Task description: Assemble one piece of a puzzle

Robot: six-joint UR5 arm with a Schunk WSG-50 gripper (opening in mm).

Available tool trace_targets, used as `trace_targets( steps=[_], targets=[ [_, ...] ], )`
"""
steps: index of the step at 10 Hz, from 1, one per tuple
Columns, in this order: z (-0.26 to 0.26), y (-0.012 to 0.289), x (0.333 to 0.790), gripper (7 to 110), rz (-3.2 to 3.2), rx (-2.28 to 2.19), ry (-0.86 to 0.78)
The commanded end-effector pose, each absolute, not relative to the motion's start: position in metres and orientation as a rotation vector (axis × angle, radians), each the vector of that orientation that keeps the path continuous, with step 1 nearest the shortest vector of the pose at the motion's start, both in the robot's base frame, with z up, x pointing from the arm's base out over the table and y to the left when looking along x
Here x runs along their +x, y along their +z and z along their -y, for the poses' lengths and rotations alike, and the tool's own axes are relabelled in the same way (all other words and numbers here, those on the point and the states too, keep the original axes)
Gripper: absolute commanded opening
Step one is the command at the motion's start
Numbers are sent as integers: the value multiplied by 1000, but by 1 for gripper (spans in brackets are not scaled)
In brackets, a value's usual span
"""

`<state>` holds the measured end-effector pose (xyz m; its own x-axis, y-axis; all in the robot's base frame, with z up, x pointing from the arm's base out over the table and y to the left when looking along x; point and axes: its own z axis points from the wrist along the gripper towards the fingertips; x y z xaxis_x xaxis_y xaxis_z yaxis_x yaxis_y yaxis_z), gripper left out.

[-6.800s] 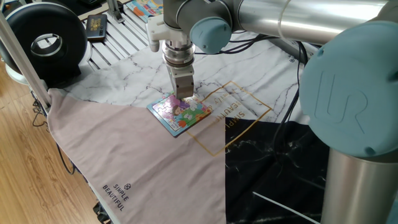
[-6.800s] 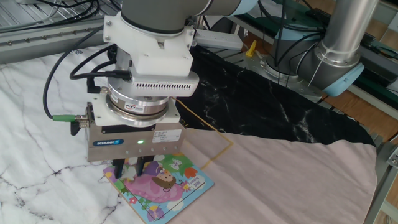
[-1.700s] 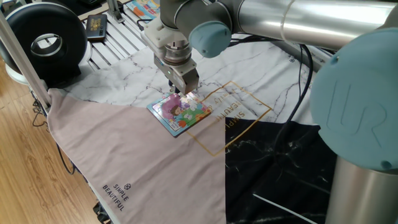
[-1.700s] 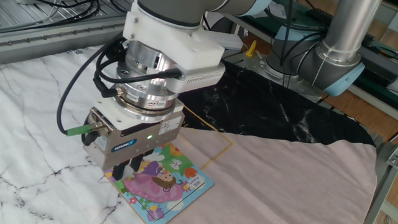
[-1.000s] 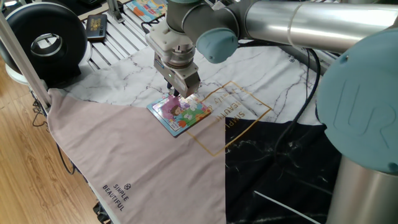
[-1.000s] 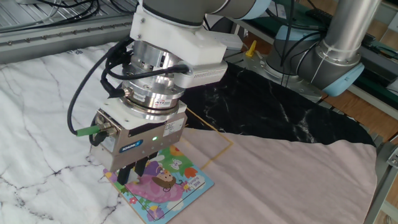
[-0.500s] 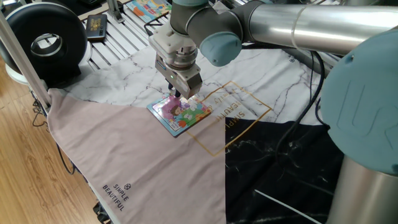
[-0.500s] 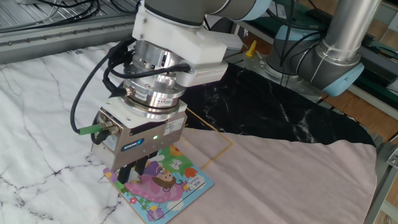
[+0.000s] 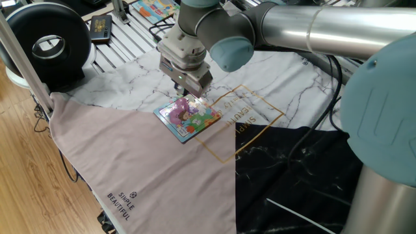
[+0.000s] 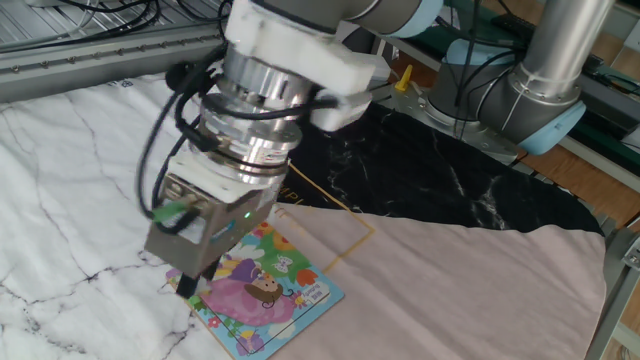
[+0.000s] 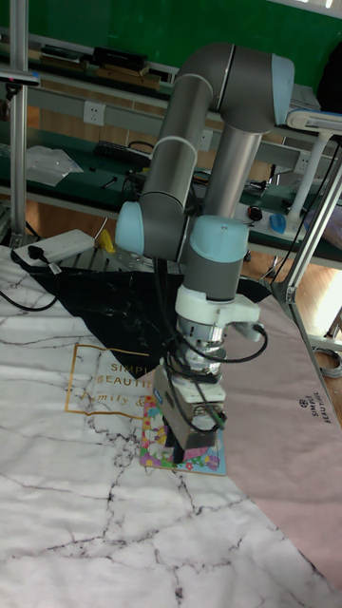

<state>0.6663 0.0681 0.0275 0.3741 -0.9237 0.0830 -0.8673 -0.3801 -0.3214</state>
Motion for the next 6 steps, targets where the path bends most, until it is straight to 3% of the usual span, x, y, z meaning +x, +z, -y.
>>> trace_targets(
  steps=[1,6],
  targets=[
    [-83,41,684,7,-1321,-2497,-479],
    [-72,6,659,7,-1363,-2526,-330]
  ],
)
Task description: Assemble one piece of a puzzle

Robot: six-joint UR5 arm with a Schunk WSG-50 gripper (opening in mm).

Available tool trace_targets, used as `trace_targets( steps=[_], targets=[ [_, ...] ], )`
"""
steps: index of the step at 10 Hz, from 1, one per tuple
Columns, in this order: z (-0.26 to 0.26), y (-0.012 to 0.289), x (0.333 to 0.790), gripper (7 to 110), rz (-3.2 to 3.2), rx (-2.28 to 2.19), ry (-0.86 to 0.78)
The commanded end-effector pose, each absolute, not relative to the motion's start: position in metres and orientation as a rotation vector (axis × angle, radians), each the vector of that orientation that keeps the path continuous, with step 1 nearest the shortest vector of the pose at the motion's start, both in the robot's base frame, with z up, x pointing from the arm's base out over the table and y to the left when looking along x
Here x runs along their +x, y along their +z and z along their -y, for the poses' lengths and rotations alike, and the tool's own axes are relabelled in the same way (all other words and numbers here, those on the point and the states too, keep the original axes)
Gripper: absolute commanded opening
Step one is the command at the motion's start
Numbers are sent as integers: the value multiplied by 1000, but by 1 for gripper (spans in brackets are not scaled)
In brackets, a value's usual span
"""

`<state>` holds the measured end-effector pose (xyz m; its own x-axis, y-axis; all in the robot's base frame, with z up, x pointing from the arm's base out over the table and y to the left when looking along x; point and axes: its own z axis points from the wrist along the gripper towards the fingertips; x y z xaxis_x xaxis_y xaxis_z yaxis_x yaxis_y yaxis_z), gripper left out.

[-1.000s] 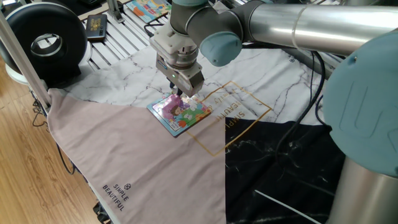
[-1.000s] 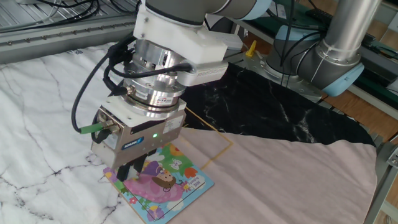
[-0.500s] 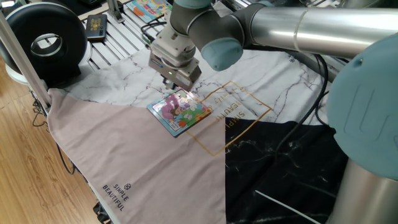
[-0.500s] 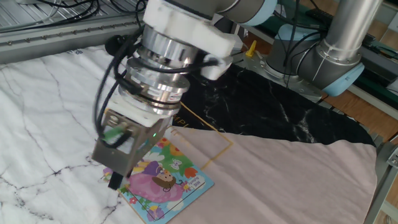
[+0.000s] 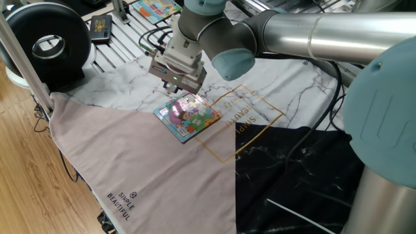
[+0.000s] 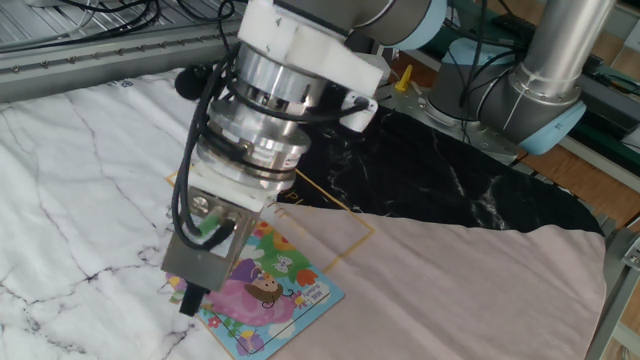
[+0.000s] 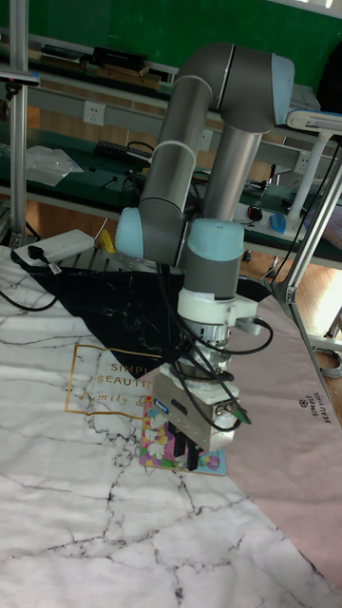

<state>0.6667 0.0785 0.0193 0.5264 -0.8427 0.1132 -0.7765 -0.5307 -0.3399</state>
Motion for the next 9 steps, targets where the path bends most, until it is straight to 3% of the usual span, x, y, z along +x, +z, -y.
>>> trace_targets(
  steps=[1,3,4,7,8,9],
  targets=[
    [-60,-2,642,7,-1390,-2597,-274],
    [-48,-5,626,7,-1379,-2693,-226],
    [-53,-5,625,22,-1366,-2689,-210],
    [-50,-6,614,22,-1337,-2748,-163],
    [-49,-6,611,44,-1342,-2757,-150],
    [-53,-4,613,44,-1332,-2755,-159]
  ],
)
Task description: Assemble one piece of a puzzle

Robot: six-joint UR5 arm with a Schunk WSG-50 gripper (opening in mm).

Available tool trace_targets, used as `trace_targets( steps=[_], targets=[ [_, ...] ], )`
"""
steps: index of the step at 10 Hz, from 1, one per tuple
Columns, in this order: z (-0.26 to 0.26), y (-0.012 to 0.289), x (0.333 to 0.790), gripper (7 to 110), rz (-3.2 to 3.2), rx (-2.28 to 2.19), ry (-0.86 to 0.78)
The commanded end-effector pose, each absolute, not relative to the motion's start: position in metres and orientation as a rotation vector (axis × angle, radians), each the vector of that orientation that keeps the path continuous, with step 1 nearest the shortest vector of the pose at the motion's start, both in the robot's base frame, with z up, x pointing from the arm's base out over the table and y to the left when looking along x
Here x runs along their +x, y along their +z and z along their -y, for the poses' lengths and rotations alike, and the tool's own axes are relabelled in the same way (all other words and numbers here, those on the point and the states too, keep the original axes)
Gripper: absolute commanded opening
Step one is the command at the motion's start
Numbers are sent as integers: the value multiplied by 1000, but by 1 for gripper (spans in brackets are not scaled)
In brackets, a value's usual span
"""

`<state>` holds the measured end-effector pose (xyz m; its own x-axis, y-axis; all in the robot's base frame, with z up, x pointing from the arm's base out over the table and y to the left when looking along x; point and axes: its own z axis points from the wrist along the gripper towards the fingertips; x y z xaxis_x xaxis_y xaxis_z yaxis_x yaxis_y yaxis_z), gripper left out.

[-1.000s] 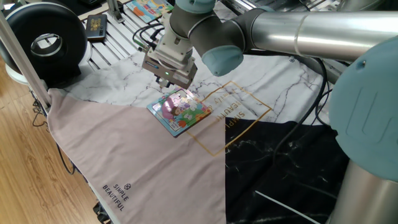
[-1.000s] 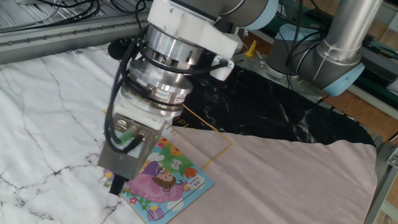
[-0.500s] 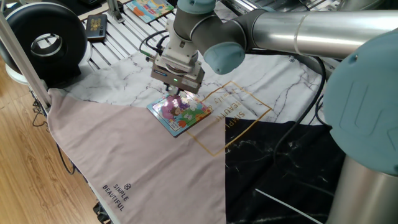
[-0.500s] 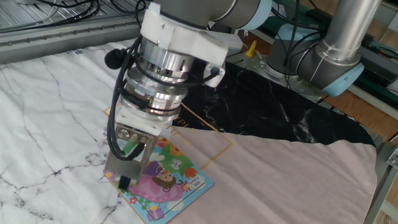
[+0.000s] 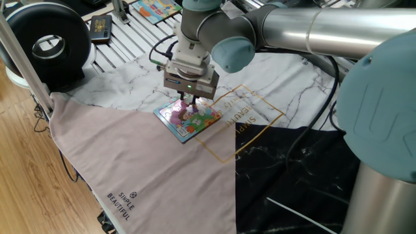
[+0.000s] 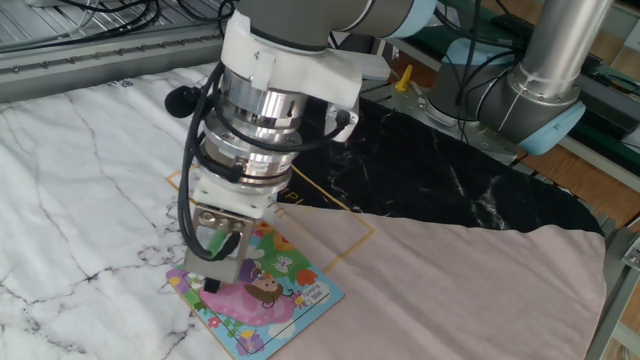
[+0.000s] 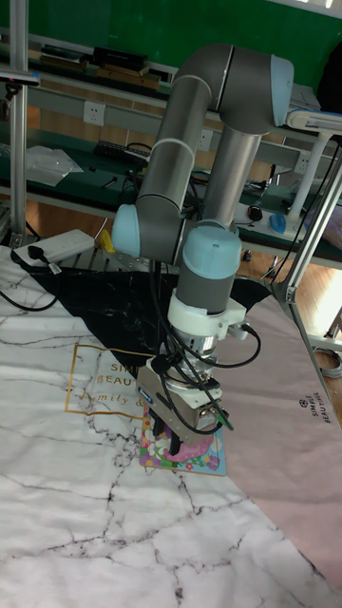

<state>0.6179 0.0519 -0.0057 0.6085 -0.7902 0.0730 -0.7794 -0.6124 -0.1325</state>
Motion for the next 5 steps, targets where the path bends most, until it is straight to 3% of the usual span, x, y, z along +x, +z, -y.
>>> trace_targets(
  steps=[1,5],
  targets=[
    [-54,-3,617,44,-1335,-2746,-180],
    [-52,12,623,44,-1400,-2732,-230]
  ],
)
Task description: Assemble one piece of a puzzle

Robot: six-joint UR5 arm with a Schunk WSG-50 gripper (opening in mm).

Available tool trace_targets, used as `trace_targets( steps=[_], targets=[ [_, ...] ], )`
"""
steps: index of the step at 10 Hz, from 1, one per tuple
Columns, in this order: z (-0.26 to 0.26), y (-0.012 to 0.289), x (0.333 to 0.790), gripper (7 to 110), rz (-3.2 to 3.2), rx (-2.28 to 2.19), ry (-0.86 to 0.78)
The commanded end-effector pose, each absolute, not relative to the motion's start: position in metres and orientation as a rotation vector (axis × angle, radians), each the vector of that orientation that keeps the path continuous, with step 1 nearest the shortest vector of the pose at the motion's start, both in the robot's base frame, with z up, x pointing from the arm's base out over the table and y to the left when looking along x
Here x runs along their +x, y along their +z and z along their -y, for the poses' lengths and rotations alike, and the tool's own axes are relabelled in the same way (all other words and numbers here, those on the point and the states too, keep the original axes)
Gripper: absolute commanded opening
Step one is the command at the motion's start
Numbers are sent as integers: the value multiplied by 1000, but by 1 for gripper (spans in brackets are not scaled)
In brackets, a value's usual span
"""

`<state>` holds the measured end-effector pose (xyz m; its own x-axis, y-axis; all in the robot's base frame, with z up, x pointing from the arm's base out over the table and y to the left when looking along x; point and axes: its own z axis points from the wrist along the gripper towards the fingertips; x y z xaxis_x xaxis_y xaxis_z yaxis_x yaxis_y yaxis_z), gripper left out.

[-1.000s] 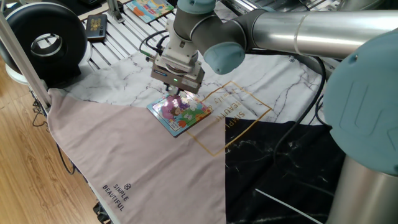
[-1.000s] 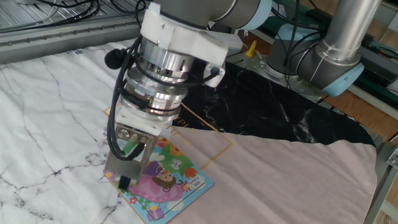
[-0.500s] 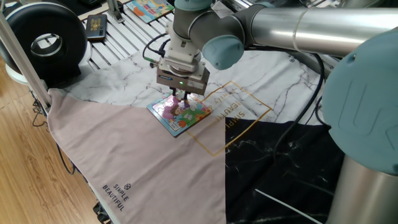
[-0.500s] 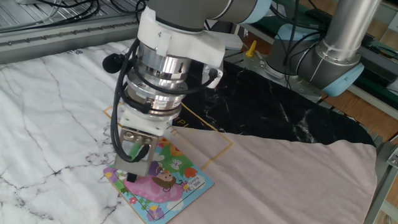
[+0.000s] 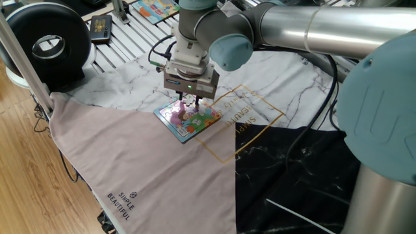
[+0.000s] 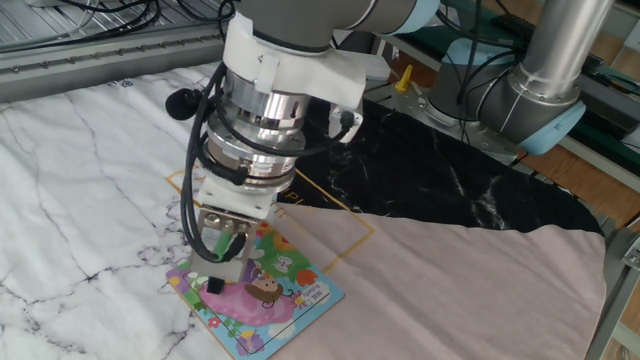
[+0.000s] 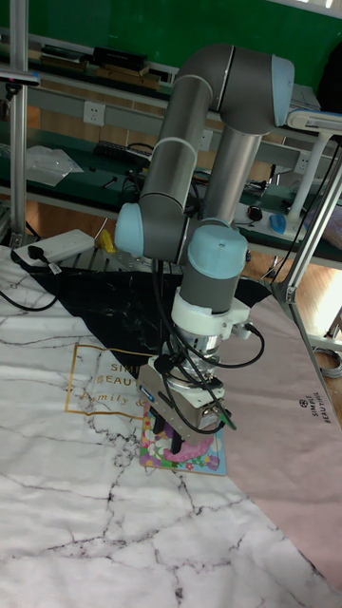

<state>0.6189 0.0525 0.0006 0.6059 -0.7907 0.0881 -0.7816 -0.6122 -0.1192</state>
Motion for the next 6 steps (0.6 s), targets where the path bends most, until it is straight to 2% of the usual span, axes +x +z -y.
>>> trace_targets(
  steps=[1,3,5,6],
  targets=[
    [-49,17,624,44,-1488,-2697,-252],
    [-37,27,626,44,-1761,-2566,-310],
    [-46,33,655,44,-1976,-2268,-366],
    [-48,35,653,22,-2076,-2212,-290]
  ],
)
